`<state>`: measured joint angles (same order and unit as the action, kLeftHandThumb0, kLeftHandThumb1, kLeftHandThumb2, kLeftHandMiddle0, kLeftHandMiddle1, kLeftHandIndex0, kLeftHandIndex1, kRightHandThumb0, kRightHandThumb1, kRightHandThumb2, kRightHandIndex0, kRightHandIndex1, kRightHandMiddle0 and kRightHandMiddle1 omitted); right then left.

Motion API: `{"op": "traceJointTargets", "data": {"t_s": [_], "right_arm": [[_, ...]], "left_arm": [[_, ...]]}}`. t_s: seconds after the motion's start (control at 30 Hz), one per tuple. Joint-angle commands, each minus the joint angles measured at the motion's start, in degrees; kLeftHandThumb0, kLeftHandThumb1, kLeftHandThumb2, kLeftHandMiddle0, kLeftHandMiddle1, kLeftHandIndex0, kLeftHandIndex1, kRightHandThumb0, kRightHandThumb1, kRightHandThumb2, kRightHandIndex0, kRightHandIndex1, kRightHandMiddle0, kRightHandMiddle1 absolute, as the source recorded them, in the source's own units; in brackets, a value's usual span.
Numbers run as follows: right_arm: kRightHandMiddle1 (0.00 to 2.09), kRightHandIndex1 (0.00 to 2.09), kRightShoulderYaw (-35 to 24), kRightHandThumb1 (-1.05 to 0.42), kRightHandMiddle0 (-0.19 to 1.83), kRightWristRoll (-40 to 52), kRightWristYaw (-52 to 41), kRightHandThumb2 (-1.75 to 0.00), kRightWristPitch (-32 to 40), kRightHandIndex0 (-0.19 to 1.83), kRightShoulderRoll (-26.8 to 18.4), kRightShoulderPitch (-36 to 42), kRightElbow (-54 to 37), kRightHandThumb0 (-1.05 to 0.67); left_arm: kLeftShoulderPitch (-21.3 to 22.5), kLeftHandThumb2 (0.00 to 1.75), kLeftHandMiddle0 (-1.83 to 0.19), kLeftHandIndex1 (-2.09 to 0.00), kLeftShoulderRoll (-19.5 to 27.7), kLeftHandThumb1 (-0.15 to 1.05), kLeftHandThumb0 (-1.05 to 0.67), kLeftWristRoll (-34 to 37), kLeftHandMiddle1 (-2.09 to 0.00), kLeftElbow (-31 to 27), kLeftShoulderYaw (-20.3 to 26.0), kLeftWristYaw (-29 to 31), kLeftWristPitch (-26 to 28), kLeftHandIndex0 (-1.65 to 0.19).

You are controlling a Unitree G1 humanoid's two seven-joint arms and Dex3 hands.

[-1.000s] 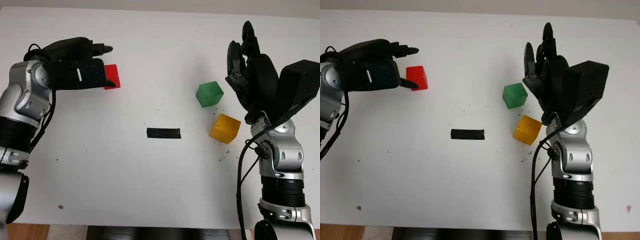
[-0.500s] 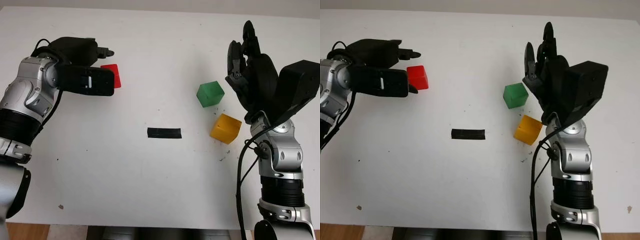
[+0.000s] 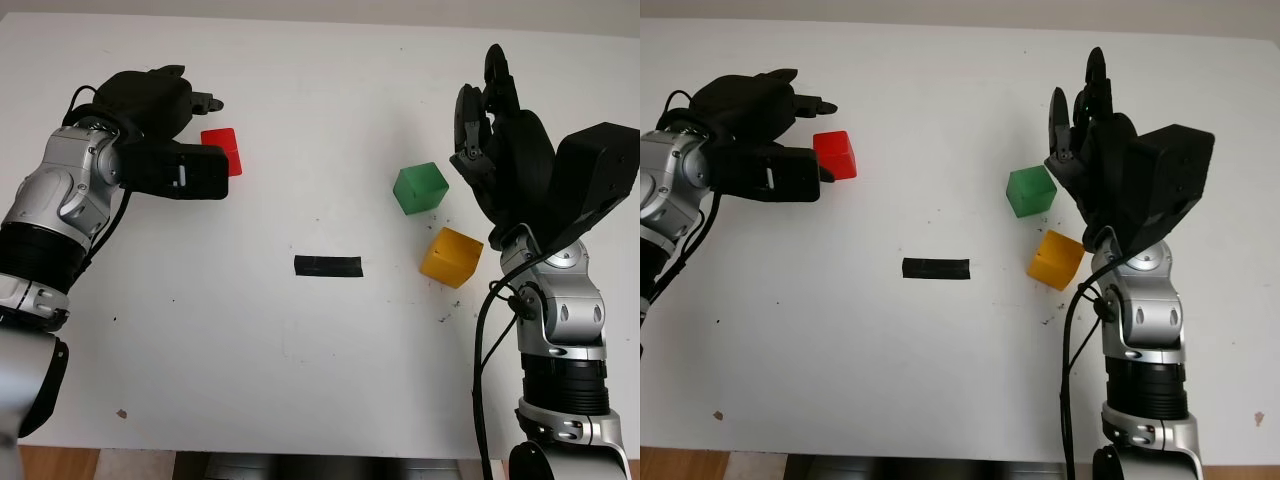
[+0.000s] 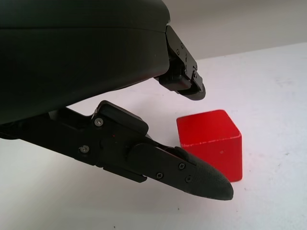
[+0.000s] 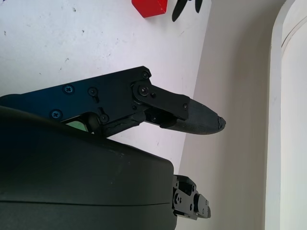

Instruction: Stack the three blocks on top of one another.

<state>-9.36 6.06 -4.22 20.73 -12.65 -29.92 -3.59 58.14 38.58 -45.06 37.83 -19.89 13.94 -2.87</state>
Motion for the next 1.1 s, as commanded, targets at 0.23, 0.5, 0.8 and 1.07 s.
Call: {"op": "traceJointTargets", "data": {"t_s": [0.23, 0.5, 0.8, 1.07], "right_arm": [[0.00, 0.00, -0.37, -1.05, -0.19, 0.03, -0.15, -0.70, -0.48, -0.19, -0.53, 1.01, -1.08, -0.60], [0.00, 0.00, -0.76, -1.05, -0.19, -0.08, 0.94, -0.69, -0.05, -0.19, -0.39, 1.16, -1.73, -0.59], [0.00, 0.00, -0.99, -1.05, -0.19, 0.26, 1.22, -0.69, 0.00, -0.19, -0.36, 1.29, -1.83, -0.59], [0.00, 0.00, -0.68, -1.05, -0.19, 0.07, 1.49, -0.70, 0.22, -0.19, -0.21, 1.31, -2.03, -0.58]], "left_arm": [[1.63, 0.05, -0.08, -0.13, -1.71, 0.98, -0.83, 0.88, -0.06, 3.38, -0.33, -0.67, 0.45, -0.50], [2.23, 0.06, -0.11, -0.13, -2.36, 0.99, -0.85, 0.47, -0.07, 5.32, -1.34, -0.15, 0.34, -0.52], [1.22, 0.06, -0.21, -0.22, -3.17, 0.99, -0.59, 3.05, -0.08, 5.58, 0.04, -1.77, -0.47, -0.68], [-0.11, 0.10, -0.35, -1.03, -3.44, 1.04, -0.33, 9.27, -0.07, 7.32, 2.63, -5.10, -4.98, -0.36]]}}
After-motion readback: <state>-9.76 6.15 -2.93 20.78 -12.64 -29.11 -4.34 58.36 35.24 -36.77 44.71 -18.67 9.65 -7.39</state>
